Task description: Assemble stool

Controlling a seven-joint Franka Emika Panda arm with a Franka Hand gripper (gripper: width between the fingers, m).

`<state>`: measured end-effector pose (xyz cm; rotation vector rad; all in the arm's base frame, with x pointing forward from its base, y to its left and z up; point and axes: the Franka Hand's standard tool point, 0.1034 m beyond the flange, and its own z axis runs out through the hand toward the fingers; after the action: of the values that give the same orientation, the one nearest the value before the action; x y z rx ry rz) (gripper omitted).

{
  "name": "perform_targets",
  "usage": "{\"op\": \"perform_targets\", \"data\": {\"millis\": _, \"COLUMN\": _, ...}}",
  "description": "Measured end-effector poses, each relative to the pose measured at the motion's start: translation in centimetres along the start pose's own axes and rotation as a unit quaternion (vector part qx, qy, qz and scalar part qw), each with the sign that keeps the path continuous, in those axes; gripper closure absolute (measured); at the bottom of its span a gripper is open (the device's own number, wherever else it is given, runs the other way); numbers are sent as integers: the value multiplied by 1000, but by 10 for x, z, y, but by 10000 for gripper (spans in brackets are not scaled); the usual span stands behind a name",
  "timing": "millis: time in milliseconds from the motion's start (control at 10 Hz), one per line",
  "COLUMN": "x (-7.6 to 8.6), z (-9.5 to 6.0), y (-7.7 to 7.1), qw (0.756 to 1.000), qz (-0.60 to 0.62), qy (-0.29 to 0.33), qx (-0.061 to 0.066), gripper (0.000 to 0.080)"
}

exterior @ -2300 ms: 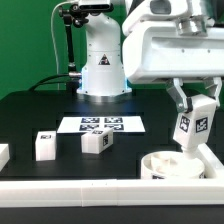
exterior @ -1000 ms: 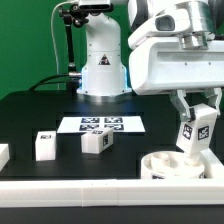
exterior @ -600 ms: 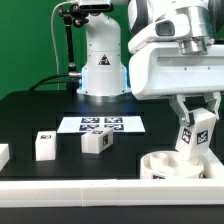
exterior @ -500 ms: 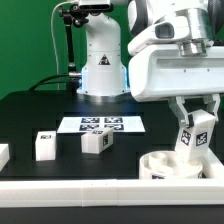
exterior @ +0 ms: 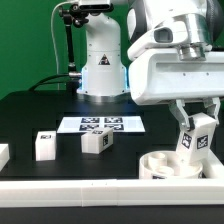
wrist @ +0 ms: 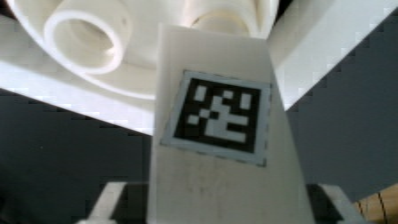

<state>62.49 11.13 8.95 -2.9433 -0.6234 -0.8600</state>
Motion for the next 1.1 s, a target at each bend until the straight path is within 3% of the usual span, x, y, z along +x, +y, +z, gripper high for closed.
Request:
{"op": "perform_targets", "data": {"millis": 200, "x": 0, "z": 0, "y": 0, "qw": 1000, "qz": 0, "qy": 0, "qx": 0, "gripper": 471}}
{"op": "perform_targets", "data": {"millis": 300, "x": 0, "z": 0, "y": 0, "qw": 1000, "qz": 0, "qy": 0, "qx": 0, "gripper": 289}}
{"op": "perform_targets", "data": {"millis": 400, "x": 3, "z": -2, "y": 0, "qw": 1000, "qz": 0, "qy": 2, "qx": 0, "gripper": 194}}
{"op": "perform_targets", "data": {"millis": 1000, "x": 27, "z": -24, "y": 3, "qw": 1000, "qz": -5, "qy": 1, "qx": 0, "gripper": 150}}
{"op": "perform_targets", "data": {"millis": 1100, "x": 23, "z": -21, "y": 2, "qw": 1000, "qz": -4, "qy": 0, "qx": 1, "gripper": 150}}
